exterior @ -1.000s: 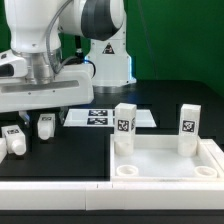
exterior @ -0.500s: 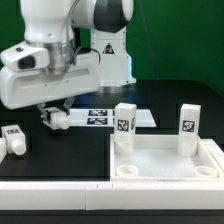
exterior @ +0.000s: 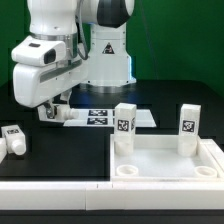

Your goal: Assemble square table

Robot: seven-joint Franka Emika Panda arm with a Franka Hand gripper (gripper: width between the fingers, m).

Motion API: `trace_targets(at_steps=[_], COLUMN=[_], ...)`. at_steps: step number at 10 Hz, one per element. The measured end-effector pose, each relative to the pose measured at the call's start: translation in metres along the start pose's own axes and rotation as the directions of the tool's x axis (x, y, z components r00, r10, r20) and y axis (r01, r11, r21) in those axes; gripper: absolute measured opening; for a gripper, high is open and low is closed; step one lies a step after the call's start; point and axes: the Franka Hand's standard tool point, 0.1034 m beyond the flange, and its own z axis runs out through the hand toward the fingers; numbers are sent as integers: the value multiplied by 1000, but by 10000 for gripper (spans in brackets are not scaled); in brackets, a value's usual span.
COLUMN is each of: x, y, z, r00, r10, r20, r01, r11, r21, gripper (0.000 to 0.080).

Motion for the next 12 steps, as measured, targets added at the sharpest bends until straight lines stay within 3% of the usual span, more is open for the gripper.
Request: trace_targets(at_steps=[2,3,7,9,10,12], x=[37,46,34,27,26,23], y=[4,3,2,-3,-2,-3], z=[1,6,8,15,14,15], r00=[956,925,812,582,574,476], r10=[-293,-380,-582,-812,-818,-878], r20=[-5,1,31,32,35,40], r01=[293,380,583,812,817,877], r11=[956,924,813,583,575,478], r21=[-11,-30,-8,33,34,49], gripper=[284,284,284,284,284,284])
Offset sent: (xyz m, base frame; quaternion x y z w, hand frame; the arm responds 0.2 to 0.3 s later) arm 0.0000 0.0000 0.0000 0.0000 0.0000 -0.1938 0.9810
